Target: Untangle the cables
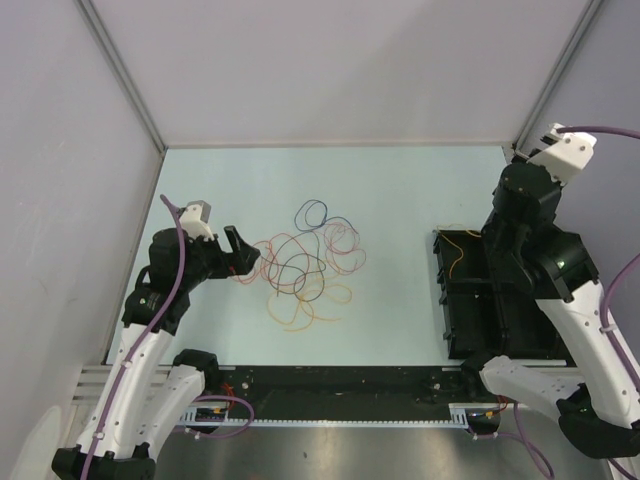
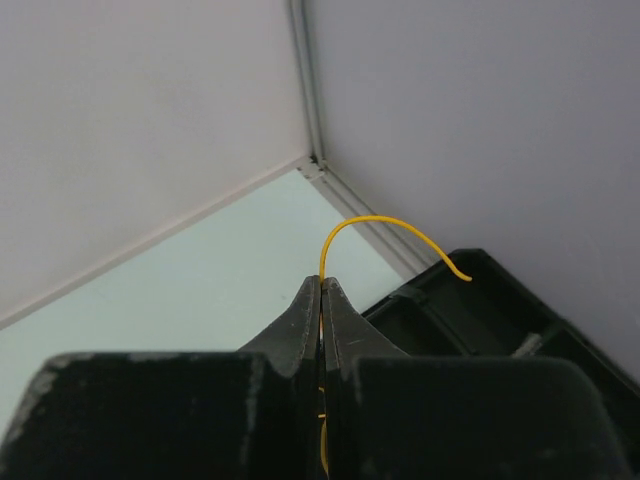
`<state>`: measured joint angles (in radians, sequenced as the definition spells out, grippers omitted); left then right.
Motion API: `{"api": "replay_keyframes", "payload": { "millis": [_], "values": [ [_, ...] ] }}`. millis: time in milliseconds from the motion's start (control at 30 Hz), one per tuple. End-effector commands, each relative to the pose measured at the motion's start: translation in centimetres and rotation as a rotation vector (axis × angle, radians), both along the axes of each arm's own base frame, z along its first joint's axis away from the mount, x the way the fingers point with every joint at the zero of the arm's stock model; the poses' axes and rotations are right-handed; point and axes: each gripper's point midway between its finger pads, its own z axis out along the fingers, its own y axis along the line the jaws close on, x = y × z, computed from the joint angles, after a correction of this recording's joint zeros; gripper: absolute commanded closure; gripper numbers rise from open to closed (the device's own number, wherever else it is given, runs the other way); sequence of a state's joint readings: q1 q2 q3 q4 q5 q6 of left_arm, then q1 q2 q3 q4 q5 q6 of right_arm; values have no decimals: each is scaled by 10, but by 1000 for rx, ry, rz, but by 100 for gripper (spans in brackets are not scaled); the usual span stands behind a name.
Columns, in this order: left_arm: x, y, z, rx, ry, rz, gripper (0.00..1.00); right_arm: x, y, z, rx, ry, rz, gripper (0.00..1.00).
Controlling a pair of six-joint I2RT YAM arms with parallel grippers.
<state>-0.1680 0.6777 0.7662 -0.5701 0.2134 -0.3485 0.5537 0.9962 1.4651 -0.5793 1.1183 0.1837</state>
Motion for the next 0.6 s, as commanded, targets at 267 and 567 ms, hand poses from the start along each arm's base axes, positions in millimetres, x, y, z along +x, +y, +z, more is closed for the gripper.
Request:
{"api": "replay_keyframes", "payload": {
  "millis": [267,567],
  "values": [
    [2,-3,5,-7,-25,-18,0,-33,-37,-32,49,117,-115,100],
    [2,-2,7,-6,-34,-7,0,13,-13,-87,111,265,-17,100]
  ]
}}
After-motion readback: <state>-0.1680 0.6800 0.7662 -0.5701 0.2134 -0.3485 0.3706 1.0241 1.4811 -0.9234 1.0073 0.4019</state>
